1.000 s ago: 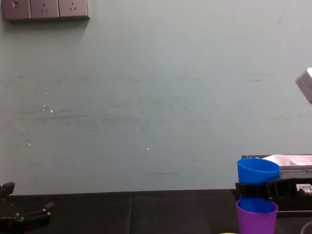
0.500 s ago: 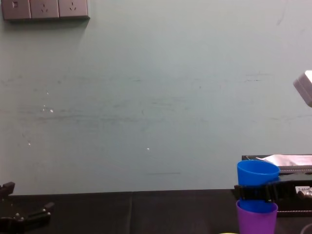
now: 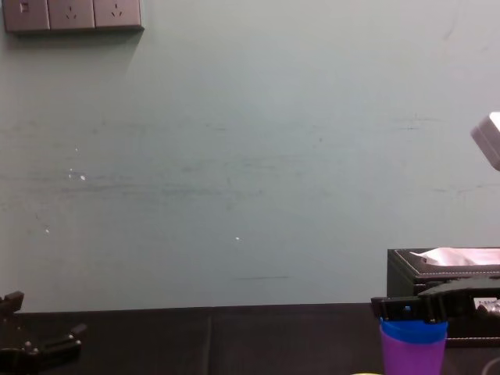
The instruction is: Stack the three plastic cups sequentially using one hand.
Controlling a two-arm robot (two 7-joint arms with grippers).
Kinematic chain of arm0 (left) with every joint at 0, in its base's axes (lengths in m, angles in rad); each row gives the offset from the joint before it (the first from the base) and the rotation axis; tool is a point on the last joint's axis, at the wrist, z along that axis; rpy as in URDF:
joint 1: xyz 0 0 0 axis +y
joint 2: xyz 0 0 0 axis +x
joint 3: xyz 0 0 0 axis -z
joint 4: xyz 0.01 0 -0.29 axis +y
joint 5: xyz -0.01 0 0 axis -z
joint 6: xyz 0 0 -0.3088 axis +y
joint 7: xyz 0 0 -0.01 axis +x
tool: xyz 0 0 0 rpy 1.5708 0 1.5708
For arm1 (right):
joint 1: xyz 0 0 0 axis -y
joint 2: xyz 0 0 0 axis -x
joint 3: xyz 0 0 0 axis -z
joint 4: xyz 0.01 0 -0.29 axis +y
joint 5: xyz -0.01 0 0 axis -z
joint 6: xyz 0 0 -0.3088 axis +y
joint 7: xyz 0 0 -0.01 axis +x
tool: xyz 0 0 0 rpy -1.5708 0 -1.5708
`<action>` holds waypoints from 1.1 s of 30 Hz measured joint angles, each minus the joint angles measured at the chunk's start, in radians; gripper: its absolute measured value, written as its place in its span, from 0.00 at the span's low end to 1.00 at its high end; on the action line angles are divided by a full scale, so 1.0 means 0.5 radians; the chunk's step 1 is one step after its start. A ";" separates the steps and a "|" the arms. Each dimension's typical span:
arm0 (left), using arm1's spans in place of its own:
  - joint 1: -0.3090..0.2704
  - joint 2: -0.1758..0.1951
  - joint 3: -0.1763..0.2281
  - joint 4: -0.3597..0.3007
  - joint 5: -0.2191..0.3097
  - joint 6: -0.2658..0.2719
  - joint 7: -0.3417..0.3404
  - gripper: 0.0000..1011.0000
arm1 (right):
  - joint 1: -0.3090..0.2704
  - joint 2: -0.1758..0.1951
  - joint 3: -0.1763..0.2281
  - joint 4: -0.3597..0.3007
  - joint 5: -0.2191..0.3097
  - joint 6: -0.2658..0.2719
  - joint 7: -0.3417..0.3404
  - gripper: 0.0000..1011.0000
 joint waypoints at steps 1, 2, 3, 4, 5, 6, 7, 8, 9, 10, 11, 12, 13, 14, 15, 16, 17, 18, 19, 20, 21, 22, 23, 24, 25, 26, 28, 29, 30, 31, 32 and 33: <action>0.000 0.000 0.000 0.000 0.000 0.000 0.000 0.99 | 0.000 0.000 0.000 0.000 0.000 0.000 0.000 0.99; 0.000 0.000 0.000 0.000 0.000 0.000 0.000 0.99 | 0.000 0.000 0.000 0.000 0.000 0.000 0.000 0.99; 0.000 0.000 0.000 0.000 0.000 0.000 0.000 0.99 | 0.000 0.000 0.000 0.000 0.000 0.000 0.000 0.99; 0.000 0.000 0.000 0.000 0.000 0.000 0.000 0.99 | -0.006 0.000 0.002 -0.012 -0.012 -0.012 -0.015 0.99; 0.000 0.000 0.000 0.000 0.000 0.000 0.000 0.99 | -0.010 0.000 0.006 -0.020 -0.018 -0.019 -0.023 0.99; 0.000 0.000 0.000 0.000 0.000 0.000 0.000 0.99 | -0.014 -0.001 0.008 -0.027 -0.024 -0.029 -0.030 0.99; 0.000 0.000 0.000 0.000 0.000 0.000 0.000 0.99 | -0.020 -0.001 0.012 -0.036 -0.029 -0.038 -0.037 0.99; 0.000 0.000 0.000 0.000 0.000 0.000 0.000 0.99 | -0.025 -0.002 0.016 -0.045 -0.033 -0.047 -0.042 0.99; 0.000 0.000 0.000 0.000 0.000 0.000 0.000 0.99 | -0.035 -0.002 0.024 -0.066 -0.039 -0.063 -0.050 0.99; 0.000 0.000 0.000 0.000 0.000 0.000 0.000 0.99 | -0.046 -0.002 0.033 -0.091 -0.042 -0.073 -0.053 0.99; 0.000 0.000 0.000 0.000 0.000 0.000 0.000 0.99 | -0.052 -0.001 0.036 -0.102 -0.044 -0.076 -0.054 0.99; 0.000 0.000 0.000 0.000 0.000 0.000 0.000 0.99 | -0.059 0.003 0.038 -0.119 -0.050 -0.080 -0.055 0.99; 0.000 0.000 0.000 0.000 0.000 0.000 0.000 0.99 | -0.067 0.007 0.040 -0.135 -0.056 -0.082 -0.057 0.99; 0.000 0.000 0.000 0.000 0.000 0.000 0.000 0.99 | -0.082 0.015 0.045 -0.166 -0.064 -0.084 -0.058 0.99; 0.000 0.000 0.000 0.000 0.000 0.000 0.000 0.99 | -0.092 0.021 0.049 -0.184 -0.067 -0.084 -0.058 0.99; 0.000 0.000 0.000 0.000 0.000 0.000 0.000 0.99 | -0.105 0.029 0.053 -0.205 -0.068 -0.083 -0.056 0.99; 0.000 0.000 0.000 0.000 0.000 0.000 0.000 0.99 | -0.138 0.049 0.064 -0.254 -0.068 -0.075 -0.053 0.99; 0.000 0.000 0.000 0.000 0.000 0.000 0.000 0.99 | -0.157 0.059 0.070 -0.281 -0.067 -0.067 -0.048 0.99; 0.000 0.000 0.000 0.000 0.000 0.000 0.000 0.99 | -0.179 0.071 0.076 -0.310 -0.065 -0.058 -0.042 0.99; 0.000 0.000 0.000 0.000 0.000 0.000 0.000 0.99 | -0.198 0.083 0.083 -0.335 -0.060 -0.051 -0.037 0.99; 0.000 0.000 0.000 0.000 0.000 0.000 0.000 0.99 | -0.245 0.110 0.100 -0.391 -0.049 -0.034 -0.024 0.99; 0.000 0.000 0.000 0.000 0.000 0.000 0.000 0.99 | -0.272 0.125 0.112 -0.422 -0.038 -0.023 -0.018 0.99; 0.000 0.000 0.000 0.000 0.000 0.000 0.000 0.99 | -0.327 0.152 0.137 -0.483 -0.018 0.001 -0.007 0.99; 0.000 0.000 0.000 0.000 0.000 0.000 0.000 0.99 | -0.357 0.167 0.153 -0.515 -0.004 0.012 -0.001 0.99; 0.000 0.000 0.000 0.000 0.000 0.000 0.000 0.99 | -0.388 0.182 0.170 -0.549 0.011 0.023 0.005 0.99; 0.000 0.000 0.000 0.000 0.000 0.000 0.000 0.99 | -0.418 0.197 0.185 -0.580 0.029 0.034 0.012 0.99; 0.000 0.000 0.000 0.000 0.000 0.000 0.000 0.99 | -0.504 0.244 0.225 -0.667 0.074 0.065 0.037 0.99; 0.000 0.000 0.000 0.000 0.000 0.000 0.000 0.99 | -0.534 0.260 0.236 -0.697 0.091 0.074 0.046 0.99; 0.000 0.000 0.000 0.000 0.000 0.000 0.000 0.99 | -0.566 0.278 0.247 -0.727 0.108 0.083 0.055 0.99; 0.000 0.000 0.000 0.000 0.000 0.000 0.000 0.99 | -0.628 0.307 0.264 -0.779 0.139 0.101 0.070 0.99; 0.000 0.000 0.000 0.000 0.000 0.000 0.000 0.99 | -0.659 0.320 0.272 -0.802 0.154 0.110 0.078 0.99; 0.000 0.000 0.000 0.000 0.000 0.000 0.000 0.99 | -0.691 0.334 0.279 -0.825 0.170 0.121 0.085 0.99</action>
